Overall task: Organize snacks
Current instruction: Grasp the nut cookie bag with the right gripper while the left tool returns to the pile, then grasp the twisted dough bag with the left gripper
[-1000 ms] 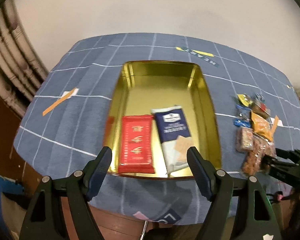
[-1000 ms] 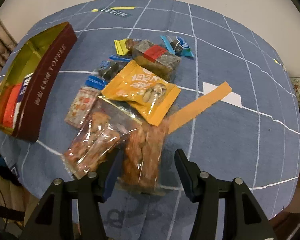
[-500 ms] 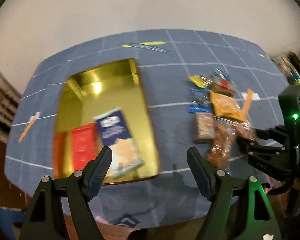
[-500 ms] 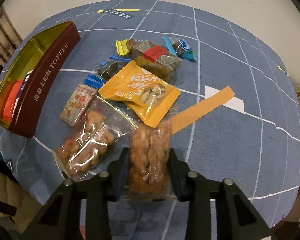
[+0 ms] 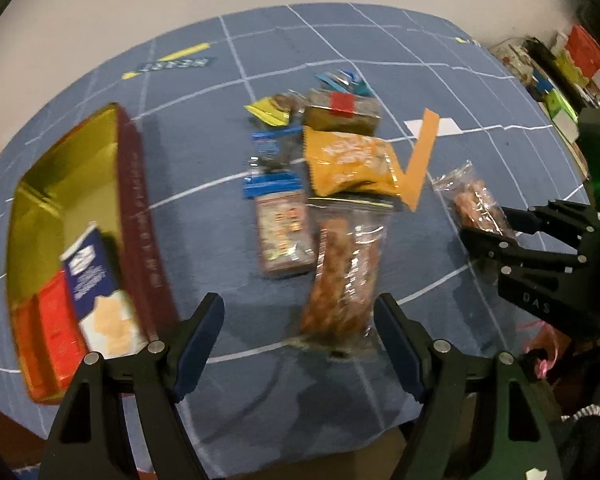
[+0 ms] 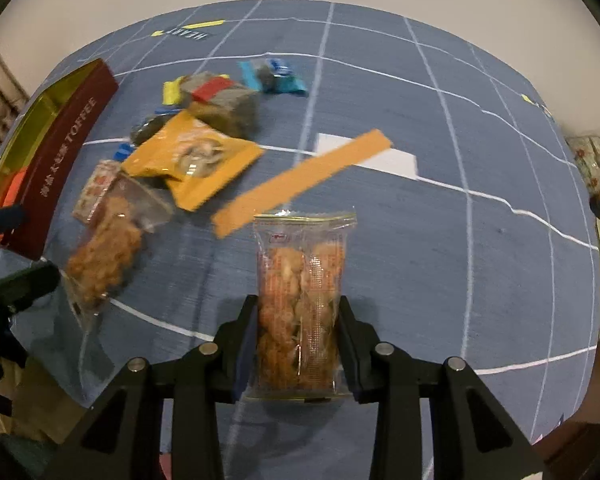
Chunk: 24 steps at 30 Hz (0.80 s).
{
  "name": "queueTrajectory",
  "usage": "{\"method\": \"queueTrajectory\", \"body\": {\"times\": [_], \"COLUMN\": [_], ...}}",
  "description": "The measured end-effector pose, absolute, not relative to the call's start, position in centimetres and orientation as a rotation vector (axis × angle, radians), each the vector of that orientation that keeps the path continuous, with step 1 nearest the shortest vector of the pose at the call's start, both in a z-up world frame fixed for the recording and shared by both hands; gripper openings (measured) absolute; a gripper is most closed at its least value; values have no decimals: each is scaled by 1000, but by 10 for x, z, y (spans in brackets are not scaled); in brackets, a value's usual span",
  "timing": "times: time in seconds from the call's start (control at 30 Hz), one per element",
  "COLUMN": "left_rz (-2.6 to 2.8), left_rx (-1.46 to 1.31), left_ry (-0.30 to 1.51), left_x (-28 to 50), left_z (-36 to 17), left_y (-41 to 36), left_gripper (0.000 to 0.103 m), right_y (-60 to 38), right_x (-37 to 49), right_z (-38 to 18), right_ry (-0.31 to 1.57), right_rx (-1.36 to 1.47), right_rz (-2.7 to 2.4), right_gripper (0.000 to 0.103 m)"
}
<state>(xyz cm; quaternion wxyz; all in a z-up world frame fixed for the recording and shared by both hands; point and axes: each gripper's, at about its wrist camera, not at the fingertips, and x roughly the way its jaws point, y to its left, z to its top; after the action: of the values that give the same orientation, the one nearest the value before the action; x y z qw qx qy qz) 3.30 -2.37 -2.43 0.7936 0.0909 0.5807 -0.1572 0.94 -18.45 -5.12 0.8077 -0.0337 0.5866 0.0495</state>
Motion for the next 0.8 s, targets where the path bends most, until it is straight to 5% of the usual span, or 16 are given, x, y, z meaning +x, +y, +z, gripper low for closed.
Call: {"method": "queueTrajectory", "body": {"times": [0.5,0.8], "left_rz": [-288,-298], "left_rx": [215,191], "left_ry": [1353,1366], "left_x": [54,52], "left_z": [-53,-54], "left_y": [-48,-58], "left_gripper": [70,46], "right_y": [-193,-194], "right_x": [1,-1], "right_z": [-51,-50], "right_ry": [1214,1209], "right_rx": [-44,-39], "right_rz": [105,107], "right_gripper": [38,38]}}
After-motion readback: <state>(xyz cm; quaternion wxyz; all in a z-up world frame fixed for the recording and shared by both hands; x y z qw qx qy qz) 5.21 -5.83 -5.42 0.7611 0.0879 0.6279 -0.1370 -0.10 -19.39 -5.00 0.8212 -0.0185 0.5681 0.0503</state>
